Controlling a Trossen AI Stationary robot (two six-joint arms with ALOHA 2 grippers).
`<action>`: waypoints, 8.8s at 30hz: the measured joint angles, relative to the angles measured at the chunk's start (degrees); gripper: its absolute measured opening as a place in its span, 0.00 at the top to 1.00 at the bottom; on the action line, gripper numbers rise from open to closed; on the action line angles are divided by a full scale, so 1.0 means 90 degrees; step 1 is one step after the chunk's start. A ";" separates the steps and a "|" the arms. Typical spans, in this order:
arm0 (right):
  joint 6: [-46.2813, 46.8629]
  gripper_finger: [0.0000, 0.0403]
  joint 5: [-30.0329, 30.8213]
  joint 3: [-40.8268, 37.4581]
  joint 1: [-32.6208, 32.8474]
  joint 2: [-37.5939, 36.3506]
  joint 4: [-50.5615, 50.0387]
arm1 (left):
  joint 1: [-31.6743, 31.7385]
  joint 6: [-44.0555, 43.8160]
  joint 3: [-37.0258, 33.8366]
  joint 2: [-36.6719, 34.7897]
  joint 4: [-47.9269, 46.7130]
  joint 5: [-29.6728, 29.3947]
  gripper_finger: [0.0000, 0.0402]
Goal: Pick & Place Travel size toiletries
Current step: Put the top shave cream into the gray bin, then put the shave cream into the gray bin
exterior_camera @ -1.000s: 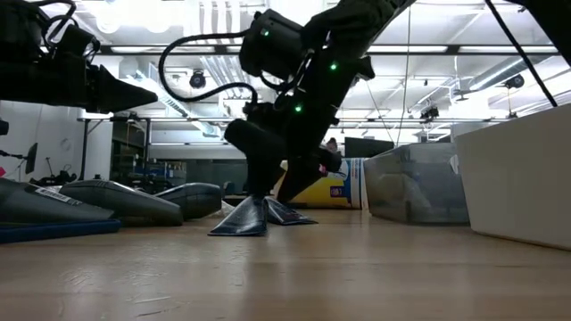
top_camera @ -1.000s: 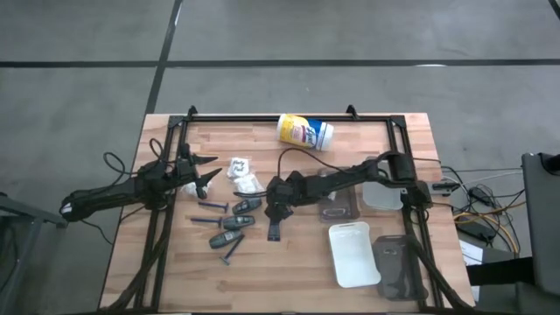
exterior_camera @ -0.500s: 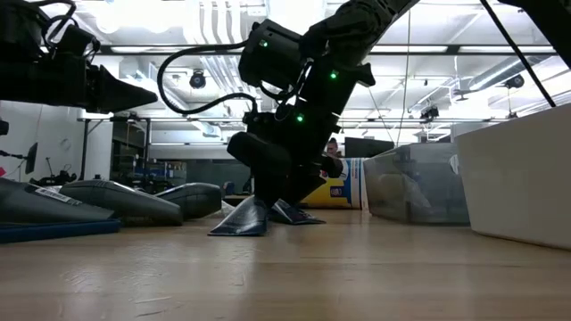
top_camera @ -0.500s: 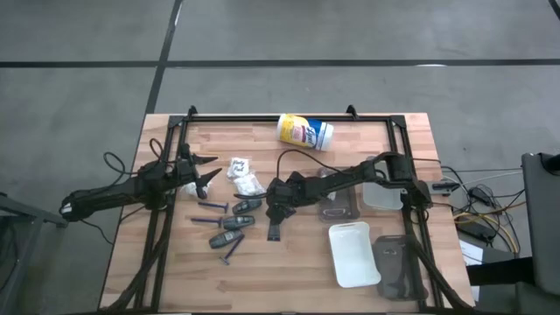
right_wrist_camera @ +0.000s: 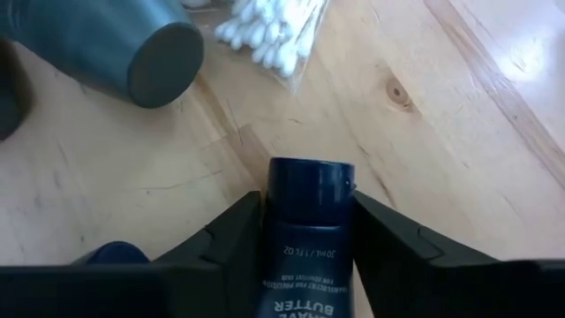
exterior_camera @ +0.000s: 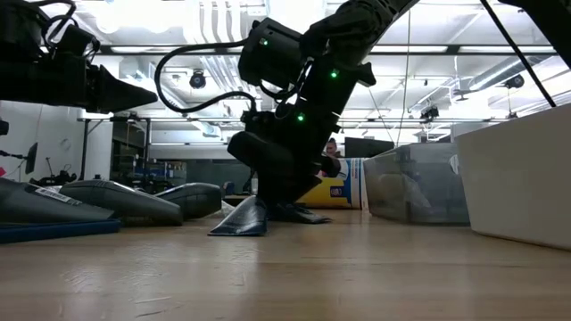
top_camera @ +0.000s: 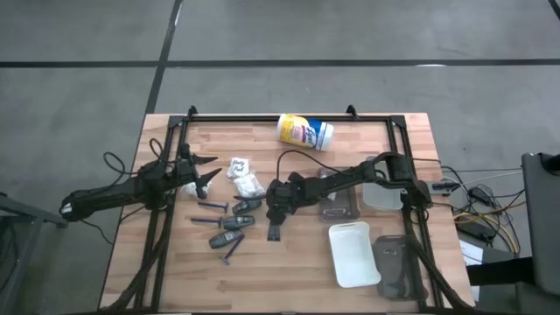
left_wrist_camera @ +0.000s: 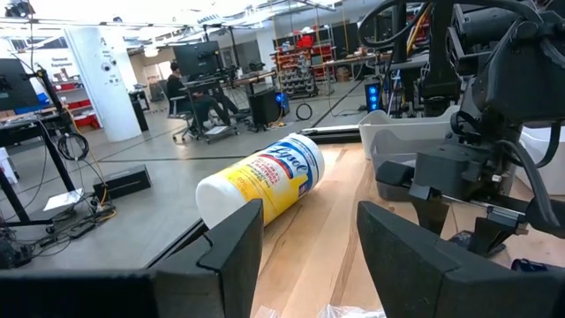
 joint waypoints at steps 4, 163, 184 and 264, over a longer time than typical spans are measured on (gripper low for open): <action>-0.0025 0.69 -0.0026 -0.0001 0.0000 0.0000 0.0001 | 0.0000 0.0000 0.0000 0.0000 0.0000 0.0001 0.53; 0.4395 0.26 0.2032 -0.4628 0.0102 -0.7066 -0.3538 | 0.0001 0.0001 0.0000 0.0006 0.0000 -0.0024 0.53; 0.3053 0.41 0.2007 -0.4704 0.0107 -0.7065 -0.1145 | 0.0001 0.0001 0.0000 0.0006 0.0000 -0.0024 0.53; -0.1373 0.45 -0.0698 -0.2094 0.0189 -0.1938 0.2278 | 0.0001 -0.0001 0.0001 0.0039 0.0000 -0.0022 0.53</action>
